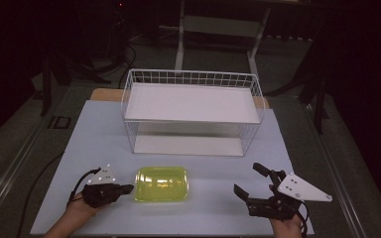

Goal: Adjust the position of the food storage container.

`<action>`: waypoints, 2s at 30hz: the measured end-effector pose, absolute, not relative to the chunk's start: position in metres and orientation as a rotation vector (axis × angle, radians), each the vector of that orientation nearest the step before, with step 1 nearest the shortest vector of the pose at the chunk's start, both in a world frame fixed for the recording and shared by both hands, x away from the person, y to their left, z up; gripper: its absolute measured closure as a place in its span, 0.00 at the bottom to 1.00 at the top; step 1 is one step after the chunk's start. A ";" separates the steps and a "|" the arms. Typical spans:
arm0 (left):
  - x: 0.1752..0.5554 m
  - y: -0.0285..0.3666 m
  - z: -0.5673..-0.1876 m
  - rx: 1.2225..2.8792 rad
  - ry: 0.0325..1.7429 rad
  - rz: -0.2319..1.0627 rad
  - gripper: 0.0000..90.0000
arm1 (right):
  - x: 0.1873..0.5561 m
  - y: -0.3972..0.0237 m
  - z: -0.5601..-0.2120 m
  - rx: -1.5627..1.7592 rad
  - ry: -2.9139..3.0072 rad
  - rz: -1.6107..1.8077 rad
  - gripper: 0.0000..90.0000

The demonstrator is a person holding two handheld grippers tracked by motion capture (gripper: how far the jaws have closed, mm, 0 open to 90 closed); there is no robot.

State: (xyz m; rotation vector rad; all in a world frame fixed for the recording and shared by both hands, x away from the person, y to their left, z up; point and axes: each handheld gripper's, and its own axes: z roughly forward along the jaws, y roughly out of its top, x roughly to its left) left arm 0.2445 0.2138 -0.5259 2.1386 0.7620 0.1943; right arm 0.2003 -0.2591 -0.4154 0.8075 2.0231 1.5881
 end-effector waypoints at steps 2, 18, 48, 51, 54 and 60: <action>0.246 0.209 -0.527 2.153 0.750 0.198 1.00 | 0.200 -0.259 -0.415 0.807 2.026 1.585 0.14; 0.252 0.201 -0.519 2.146 0.714 0.234 1.00 | 0.199 -0.263 -0.419 0.822 2.027 1.583 0.14; 0.278 0.145 -0.518 2.126 0.619 0.178 1.00 | 0.202 -0.269 -0.428 0.841 2.053 1.565 0.14; 0.280 0.142 -0.519 2.127 0.610 0.180 1.00 | 0.202 -0.268 -0.428 0.840 2.061 1.568 0.14; 0.280 0.141 -0.518 2.120 0.604 0.190 1.00 | 0.202 -0.267 -0.428 0.834 2.063 1.568 0.14; 0.271 0.146 -0.505 2.060 0.590 0.211 0.74 | 0.202 -0.264 -0.426 0.815 2.060 1.587 0.14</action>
